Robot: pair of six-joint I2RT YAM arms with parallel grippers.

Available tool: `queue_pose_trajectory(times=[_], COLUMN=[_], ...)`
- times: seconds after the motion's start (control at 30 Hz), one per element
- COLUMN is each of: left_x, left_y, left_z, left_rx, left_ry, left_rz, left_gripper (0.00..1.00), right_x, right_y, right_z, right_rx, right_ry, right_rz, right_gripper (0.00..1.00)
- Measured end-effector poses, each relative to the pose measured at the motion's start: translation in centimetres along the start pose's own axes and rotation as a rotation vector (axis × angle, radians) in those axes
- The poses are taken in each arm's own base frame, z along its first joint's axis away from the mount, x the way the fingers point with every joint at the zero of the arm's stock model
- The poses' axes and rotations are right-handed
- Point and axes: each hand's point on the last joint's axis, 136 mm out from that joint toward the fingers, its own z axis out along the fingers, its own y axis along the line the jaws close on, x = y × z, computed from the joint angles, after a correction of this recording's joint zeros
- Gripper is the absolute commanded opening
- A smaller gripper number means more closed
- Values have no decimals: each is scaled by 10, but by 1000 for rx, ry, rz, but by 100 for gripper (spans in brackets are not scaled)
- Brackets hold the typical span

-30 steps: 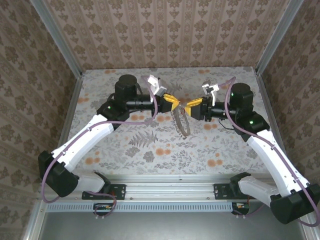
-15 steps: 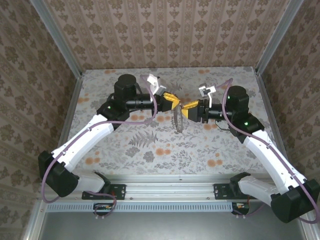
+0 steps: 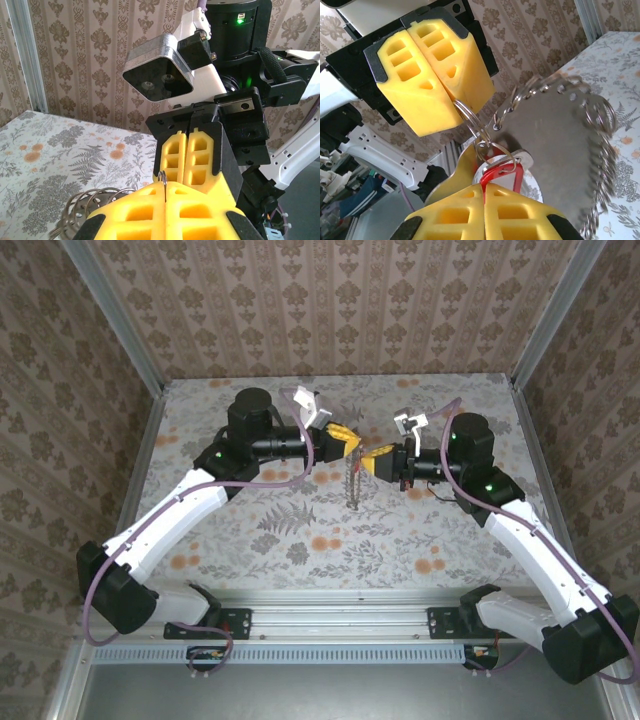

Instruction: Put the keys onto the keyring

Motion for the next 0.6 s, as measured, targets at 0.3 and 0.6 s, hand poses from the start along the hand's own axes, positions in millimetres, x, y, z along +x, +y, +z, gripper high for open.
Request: queue_pose_trajectory(times=[0.3, 0.6], left_x=[-1, -6], left_y=[0, 0], left_z=[0, 0], left_rx=[-1, 0], left_ry=[-3, -21], left_rz=[3, 18], left_gripper=[0, 0], right_x=[3, 3], right_y=[-2, -1], right_z=[0, -4], right_rx=[7, 28], right_ry=[-1, -18], right_rz=[-4, -13], right_gripper=[28, 34])
